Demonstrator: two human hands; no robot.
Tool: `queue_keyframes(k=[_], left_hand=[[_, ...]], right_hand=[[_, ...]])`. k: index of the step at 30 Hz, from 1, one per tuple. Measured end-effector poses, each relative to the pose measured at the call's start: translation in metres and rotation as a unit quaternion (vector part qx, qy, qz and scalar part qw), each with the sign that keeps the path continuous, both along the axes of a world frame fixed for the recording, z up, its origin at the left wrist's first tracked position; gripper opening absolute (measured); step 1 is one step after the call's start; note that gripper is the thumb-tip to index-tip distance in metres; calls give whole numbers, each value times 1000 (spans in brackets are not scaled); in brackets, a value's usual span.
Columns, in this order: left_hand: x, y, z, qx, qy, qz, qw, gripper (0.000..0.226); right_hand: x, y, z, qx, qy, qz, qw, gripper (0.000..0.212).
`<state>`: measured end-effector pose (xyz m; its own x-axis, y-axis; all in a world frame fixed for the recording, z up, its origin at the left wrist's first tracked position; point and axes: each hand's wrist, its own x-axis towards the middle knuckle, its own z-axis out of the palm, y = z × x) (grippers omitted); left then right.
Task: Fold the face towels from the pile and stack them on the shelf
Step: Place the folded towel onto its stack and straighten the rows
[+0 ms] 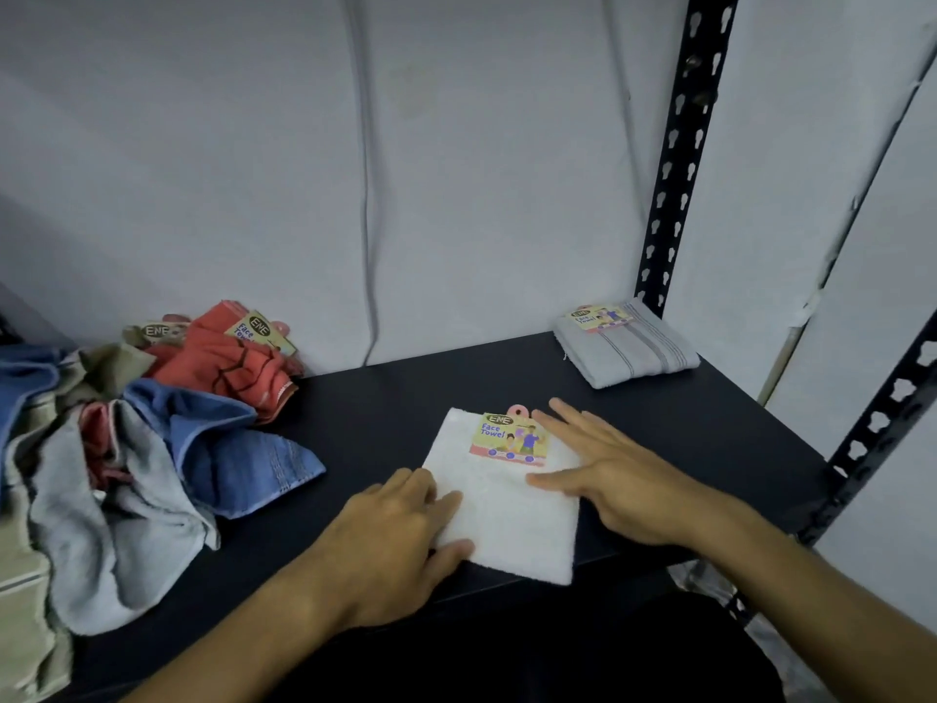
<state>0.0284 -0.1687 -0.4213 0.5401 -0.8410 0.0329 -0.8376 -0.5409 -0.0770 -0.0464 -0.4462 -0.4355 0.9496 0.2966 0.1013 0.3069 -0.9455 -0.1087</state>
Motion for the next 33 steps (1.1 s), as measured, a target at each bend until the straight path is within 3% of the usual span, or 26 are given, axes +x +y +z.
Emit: queue_keyframes(k=[3,5,10,12,16,20,25,28,31,33], left_hand=[[-15,-12,-10,-42,-58,-29,997,55],[-18,-17,-9,-60,-60,-29,996,55],[9,-9,-2,-19,43,-40,998,92],[16,-12,-2,36,62,-55,996,95],[15,-26,-11,58,69,-54,994,94],[0,-47,-18,57,66,-49,995,92],[-22,-99,-20,45,102,-38,993,90],[-34,-137,-21,51,101,-28,993,89],[-45,-173,-22,54,93,-23,994,89],[-50,-193,-22,56,92,-21,994,89]], right_hand=[[4,-7,10,11,29,-26,999,60],[4,-4,12,19,43,-43,998,60],[-21,32,10,147,5,-87,985,48],[-28,58,8,164,37,-127,978,60],[-23,72,-10,54,71,-147,985,90],[-25,28,-14,10,93,-109,990,79],[-40,-32,0,-48,129,-78,987,82],[-50,-64,5,-63,141,-90,984,82],[-58,-90,11,-64,151,-126,978,61],[-61,-102,14,-61,158,-157,973,58]])
